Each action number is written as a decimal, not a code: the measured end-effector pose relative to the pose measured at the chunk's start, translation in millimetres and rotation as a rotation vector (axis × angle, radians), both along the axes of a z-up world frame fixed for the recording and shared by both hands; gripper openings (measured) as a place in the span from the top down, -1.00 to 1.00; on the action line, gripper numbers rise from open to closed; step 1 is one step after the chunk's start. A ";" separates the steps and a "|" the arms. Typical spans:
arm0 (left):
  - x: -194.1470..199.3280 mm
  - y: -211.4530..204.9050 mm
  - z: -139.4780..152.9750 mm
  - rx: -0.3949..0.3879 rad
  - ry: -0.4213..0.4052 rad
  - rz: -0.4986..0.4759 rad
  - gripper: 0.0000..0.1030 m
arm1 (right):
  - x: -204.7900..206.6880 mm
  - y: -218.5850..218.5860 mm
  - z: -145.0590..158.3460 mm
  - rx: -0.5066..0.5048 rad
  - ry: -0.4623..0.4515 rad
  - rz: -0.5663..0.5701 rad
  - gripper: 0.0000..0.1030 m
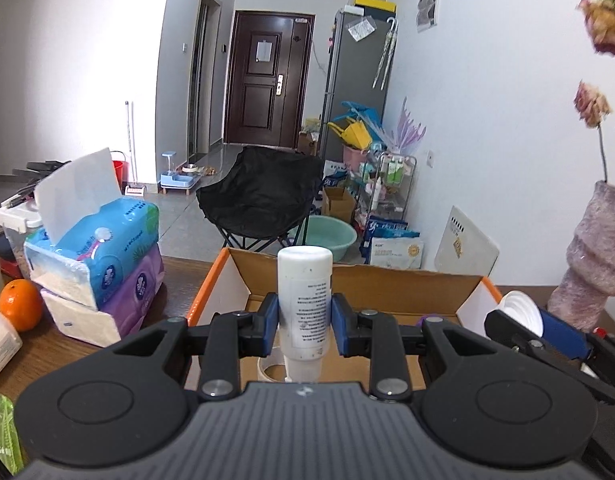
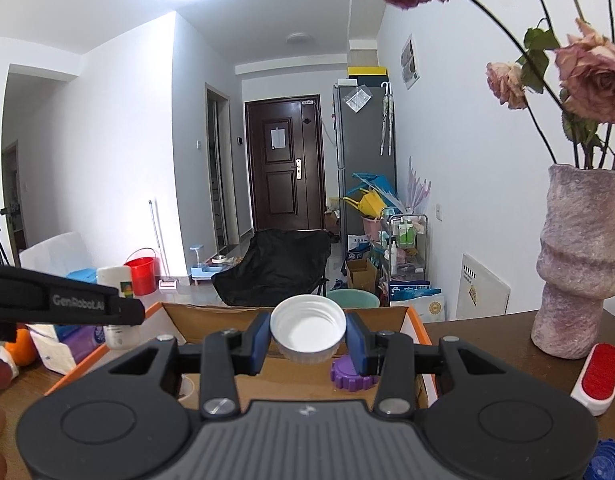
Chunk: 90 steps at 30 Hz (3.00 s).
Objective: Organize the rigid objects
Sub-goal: 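Carry the tube bottle with the left tool while the right tool carries the cap over the box, then open the left tool to drop the tube bottle while the right tool releases the cap into the box, then withdraw both open tools back from the box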
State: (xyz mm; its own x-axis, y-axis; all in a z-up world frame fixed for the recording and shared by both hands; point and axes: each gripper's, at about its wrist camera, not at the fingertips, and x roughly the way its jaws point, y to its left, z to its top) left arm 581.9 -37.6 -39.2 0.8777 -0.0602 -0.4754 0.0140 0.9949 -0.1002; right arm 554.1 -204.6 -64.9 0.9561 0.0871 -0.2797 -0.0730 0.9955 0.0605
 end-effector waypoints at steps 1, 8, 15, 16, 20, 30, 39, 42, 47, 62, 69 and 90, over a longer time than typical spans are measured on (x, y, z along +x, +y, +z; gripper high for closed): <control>3.1 -0.7 -1.7 0.003 0.005 -0.002 0.45 | 2.2 0.7 -0.8 -0.003 0.002 0.001 0.24; 24.4 -7.9 -16.8 0.026 0.055 -0.010 0.45 | 22.1 -1.9 -12.7 -0.016 0.049 -0.012 0.24; 35.2 -12.0 -27.8 0.044 0.076 -0.011 0.44 | 32.6 -6.4 -25.2 -0.014 0.095 -0.038 0.24; 35.9 -11.6 -28.9 0.045 0.077 -0.011 0.44 | 32.8 -6.6 -26.3 -0.013 0.099 -0.036 0.24; 36.7 -13.6 -31.5 0.058 0.091 -0.016 0.40 | 33.6 -6.5 -30.4 -0.012 0.123 -0.003 0.23; 25.9 -0.1 -22.9 0.040 0.016 0.053 -1.00 | 31.8 -12.1 -33.8 -0.024 0.108 -0.067 -1.00; 24.2 3.4 -21.2 0.041 0.022 0.062 -1.00 | 27.6 -16.3 -35.2 -0.013 0.112 -0.077 -1.00; 22.0 6.3 -19.6 0.034 0.019 0.057 -1.00 | 24.7 -17.4 -33.4 -0.006 0.108 -0.077 -1.00; 18.1 8.8 -16.7 0.039 0.017 0.060 -1.00 | 19.1 -18.4 -29.1 -0.005 0.091 -0.079 -1.00; -2.0 25.0 -10.9 0.050 0.010 0.077 -1.00 | -10.9 -30.5 -18.1 0.008 0.040 -0.099 -1.00; -24.9 35.9 -5.7 0.047 -0.005 0.086 -1.00 | -34.5 -39.2 -12.2 0.011 0.017 -0.105 -1.00; -120.2 56.7 -9.5 0.061 -0.045 0.115 -1.00 | -120.8 -65.8 -17.8 0.022 0.036 -0.164 -1.00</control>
